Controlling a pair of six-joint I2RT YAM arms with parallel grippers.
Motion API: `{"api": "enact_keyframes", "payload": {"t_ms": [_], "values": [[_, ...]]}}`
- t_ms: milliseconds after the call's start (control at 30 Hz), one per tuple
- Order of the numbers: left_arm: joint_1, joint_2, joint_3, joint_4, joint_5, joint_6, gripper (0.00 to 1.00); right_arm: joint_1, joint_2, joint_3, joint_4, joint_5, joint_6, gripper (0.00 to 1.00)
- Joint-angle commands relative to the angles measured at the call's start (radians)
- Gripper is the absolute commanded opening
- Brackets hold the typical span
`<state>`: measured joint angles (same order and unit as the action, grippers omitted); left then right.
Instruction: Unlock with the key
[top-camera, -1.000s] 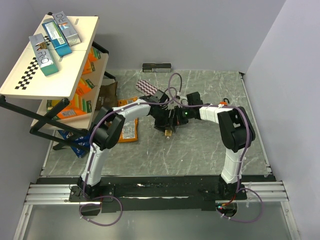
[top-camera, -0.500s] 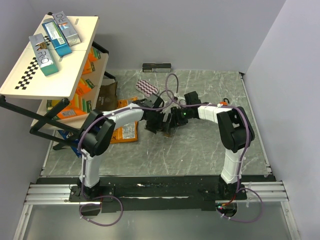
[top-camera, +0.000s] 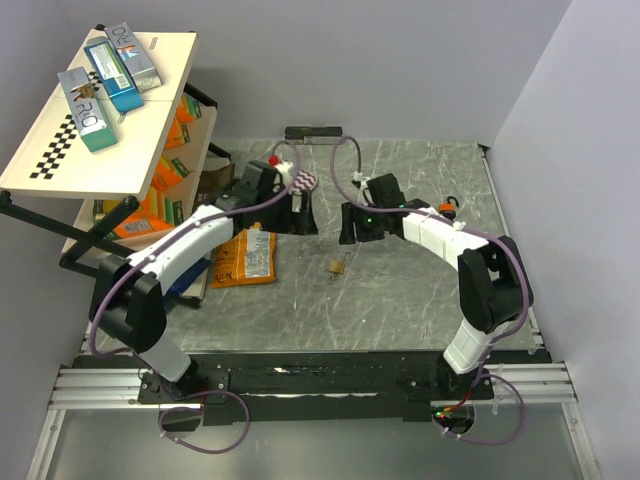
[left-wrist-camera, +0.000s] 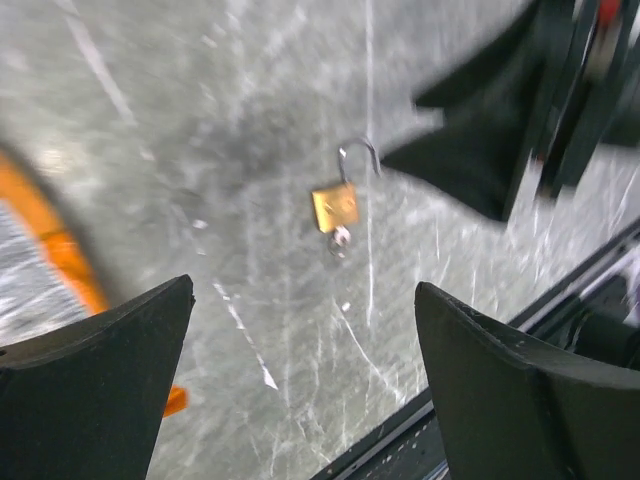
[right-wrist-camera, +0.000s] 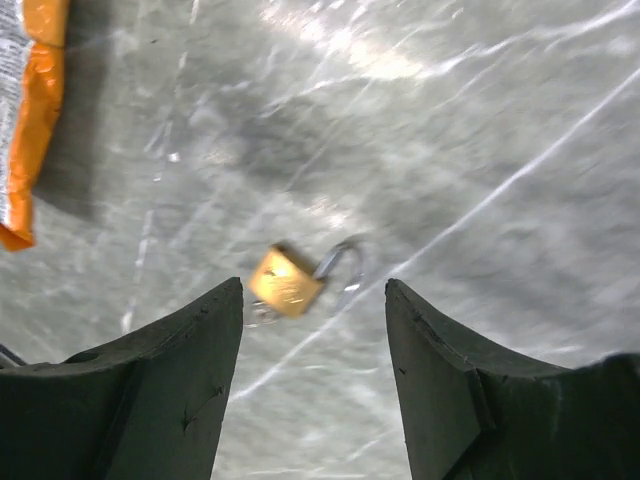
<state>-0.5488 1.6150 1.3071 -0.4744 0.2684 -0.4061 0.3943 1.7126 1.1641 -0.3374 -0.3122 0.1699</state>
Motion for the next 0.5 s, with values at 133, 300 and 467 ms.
{"api": "enact_keyframes", "payload": {"t_ms": [133, 300, 467], "values": [[0.107, -0.070, 0.006, -0.006, 0.041, -0.068, 0.96, 0.155, -0.027, -0.026, -0.074, 0.160, 0.269, 0.65], [0.128, -0.076, 0.009, -0.024, 0.072, -0.065, 0.96, 0.218, 0.054, 0.061, -0.158, 0.228, 0.303, 0.65], [0.138, -0.079, -0.026, 0.000, 0.101, -0.088, 0.96, 0.224, 0.114, 0.083, -0.178, 0.228, 0.319, 0.63]]}}
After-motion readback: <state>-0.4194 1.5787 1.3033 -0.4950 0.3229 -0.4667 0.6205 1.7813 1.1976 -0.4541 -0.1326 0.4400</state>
